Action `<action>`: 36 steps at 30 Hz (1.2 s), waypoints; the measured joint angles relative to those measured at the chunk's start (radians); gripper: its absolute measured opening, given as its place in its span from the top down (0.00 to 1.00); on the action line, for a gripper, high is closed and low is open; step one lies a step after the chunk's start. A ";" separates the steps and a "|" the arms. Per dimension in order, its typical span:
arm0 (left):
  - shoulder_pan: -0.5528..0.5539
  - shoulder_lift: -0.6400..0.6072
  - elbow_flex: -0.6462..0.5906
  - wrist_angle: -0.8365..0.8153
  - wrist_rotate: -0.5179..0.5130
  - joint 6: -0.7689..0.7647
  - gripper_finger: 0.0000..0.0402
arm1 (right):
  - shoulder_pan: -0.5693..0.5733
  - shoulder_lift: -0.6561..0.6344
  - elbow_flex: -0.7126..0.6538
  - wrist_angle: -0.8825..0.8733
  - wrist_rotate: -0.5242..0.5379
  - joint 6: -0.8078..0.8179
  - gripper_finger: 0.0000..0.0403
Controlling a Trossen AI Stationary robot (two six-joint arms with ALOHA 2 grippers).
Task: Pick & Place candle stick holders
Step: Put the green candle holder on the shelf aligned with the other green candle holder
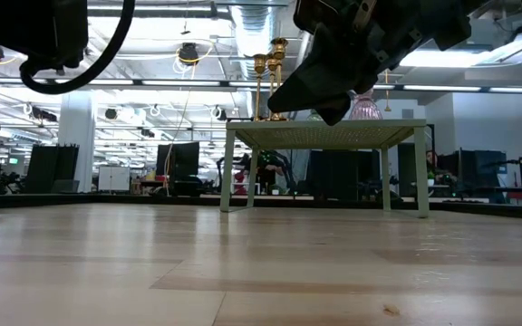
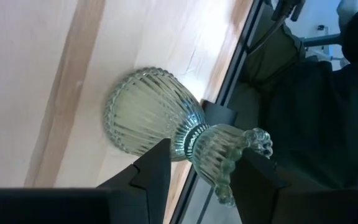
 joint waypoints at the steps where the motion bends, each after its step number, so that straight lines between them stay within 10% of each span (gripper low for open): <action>1: 0.000 0.003 0.001 0.002 -0.002 0.001 0.65 | 0.000 0.000 0.000 0.000 0.000 0.000 1.00; 12: 0.077 0.003 -0.001 -0.005 -0.056 0.193 0.89 | 0.007 0.000 0.000 0.000 0.000 0.028 1.00; 36: 0.289 -0.074 0.042 -0.169 -0.050 0.384 0.91 | 0.121 -0.004 0.081 -0.305 0.012 0.119 1.00</action>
